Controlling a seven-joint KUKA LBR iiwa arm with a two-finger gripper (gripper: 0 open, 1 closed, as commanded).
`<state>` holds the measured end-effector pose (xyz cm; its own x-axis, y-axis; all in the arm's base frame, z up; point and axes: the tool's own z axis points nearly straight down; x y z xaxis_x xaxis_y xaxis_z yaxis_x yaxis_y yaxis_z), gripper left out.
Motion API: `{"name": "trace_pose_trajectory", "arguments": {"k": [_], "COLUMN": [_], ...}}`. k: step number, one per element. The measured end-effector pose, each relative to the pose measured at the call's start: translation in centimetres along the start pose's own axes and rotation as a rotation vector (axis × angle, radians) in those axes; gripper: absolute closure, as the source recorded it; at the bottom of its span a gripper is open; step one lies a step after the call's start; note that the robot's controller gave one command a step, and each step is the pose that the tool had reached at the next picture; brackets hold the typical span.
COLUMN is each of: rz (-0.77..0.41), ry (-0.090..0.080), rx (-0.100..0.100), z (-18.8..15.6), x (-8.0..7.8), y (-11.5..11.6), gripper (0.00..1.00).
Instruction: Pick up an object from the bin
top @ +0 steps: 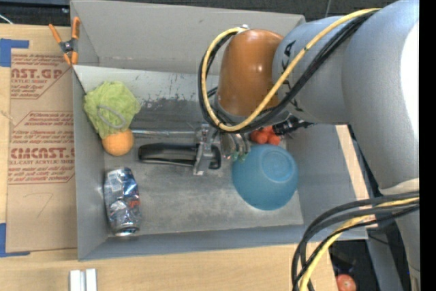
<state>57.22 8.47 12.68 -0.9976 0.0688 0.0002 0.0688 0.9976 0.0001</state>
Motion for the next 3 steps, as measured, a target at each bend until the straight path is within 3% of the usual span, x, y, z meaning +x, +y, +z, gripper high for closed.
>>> {"name": "trace_pose_trajectory", "arguments": {"k": [2, 3], "rz": [0.000, -0.001], "ry": [-0.003, -0.001], "rx": [-0.001, -0.001], "z": [-4.1, -4.4], "x": [-0.1, 0.0], "y": [0.0, 0.0], "gripper": [1.00, 1.00]}}
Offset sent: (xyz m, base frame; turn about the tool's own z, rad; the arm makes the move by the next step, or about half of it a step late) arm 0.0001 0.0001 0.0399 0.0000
